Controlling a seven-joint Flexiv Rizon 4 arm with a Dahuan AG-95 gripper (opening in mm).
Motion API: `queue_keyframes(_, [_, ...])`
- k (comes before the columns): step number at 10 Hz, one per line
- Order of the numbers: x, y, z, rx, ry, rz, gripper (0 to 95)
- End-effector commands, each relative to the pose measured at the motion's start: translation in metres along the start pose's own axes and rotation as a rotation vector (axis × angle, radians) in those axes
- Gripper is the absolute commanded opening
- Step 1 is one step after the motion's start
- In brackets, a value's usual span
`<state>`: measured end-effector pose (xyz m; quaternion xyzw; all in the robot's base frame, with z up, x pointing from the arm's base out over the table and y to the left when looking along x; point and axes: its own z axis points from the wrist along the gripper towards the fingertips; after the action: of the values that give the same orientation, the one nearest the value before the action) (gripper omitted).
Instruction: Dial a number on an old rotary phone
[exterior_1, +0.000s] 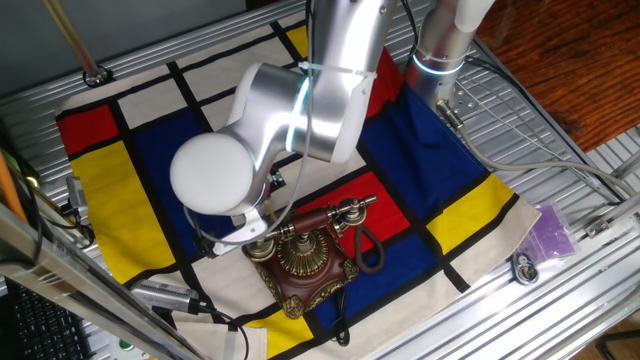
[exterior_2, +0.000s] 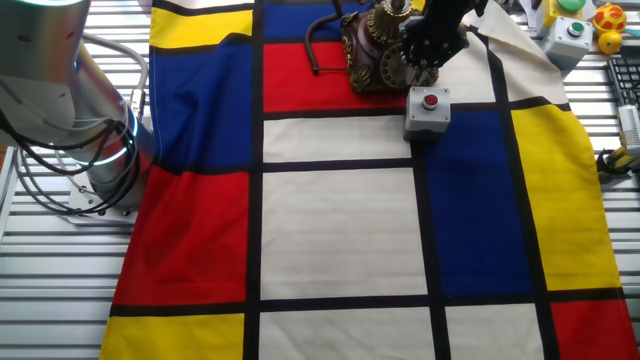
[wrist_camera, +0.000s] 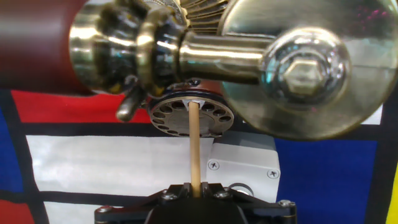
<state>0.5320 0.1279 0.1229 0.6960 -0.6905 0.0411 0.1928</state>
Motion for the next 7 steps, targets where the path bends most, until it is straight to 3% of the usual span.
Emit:
queue_keyframes(1, [-0.0005, -0.0003, -0.0003, -0.005, -0.004, 0.008, 0.0])
queue_keyframes(7, [0.0004, -0.0011, 0.0001, -0.023, -0.007, 0.017, 0.0])
